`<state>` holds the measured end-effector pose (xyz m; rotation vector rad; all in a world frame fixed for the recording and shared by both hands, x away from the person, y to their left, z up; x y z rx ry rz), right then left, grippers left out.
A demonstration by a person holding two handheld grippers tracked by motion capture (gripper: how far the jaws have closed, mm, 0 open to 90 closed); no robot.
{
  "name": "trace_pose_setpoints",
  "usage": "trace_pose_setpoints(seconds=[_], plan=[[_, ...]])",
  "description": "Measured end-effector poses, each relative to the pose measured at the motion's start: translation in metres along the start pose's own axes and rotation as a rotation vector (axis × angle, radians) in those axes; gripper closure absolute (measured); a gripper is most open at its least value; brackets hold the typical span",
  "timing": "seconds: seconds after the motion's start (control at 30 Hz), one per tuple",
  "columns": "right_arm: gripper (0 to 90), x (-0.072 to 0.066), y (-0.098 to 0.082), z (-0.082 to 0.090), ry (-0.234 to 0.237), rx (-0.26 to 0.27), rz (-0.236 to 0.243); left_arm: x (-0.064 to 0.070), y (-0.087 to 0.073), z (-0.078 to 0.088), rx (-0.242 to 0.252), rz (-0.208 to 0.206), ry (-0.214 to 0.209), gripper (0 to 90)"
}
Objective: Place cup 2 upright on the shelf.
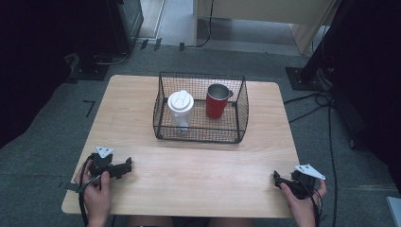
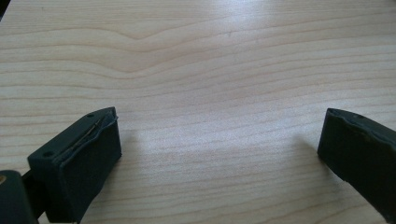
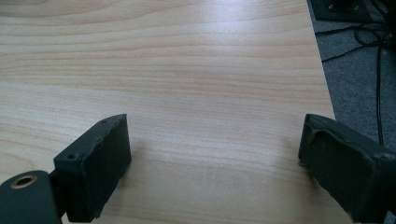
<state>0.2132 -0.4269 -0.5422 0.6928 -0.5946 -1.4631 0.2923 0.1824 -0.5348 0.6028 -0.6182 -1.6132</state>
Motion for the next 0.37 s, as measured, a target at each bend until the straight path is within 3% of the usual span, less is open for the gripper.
trace_pose_setpoints(seconds=[0.37], plan=[[9.0, 0.0003, 0.0, 0.0, -0.002, 0.0, 0.0, 0.001, -0.0005, 0.0005, 0.0, -0.001, -0.001, 0.0]])
Point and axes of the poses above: each handheld gripper's, and its own axes: z roughly backward along the jaws, y roughly out of its top, x roughly to its right, the point moved 2 cm from there along -z, roughly forward along the jaws, and after that the axes turned 2 degrees about y, right-handed, at the moved point
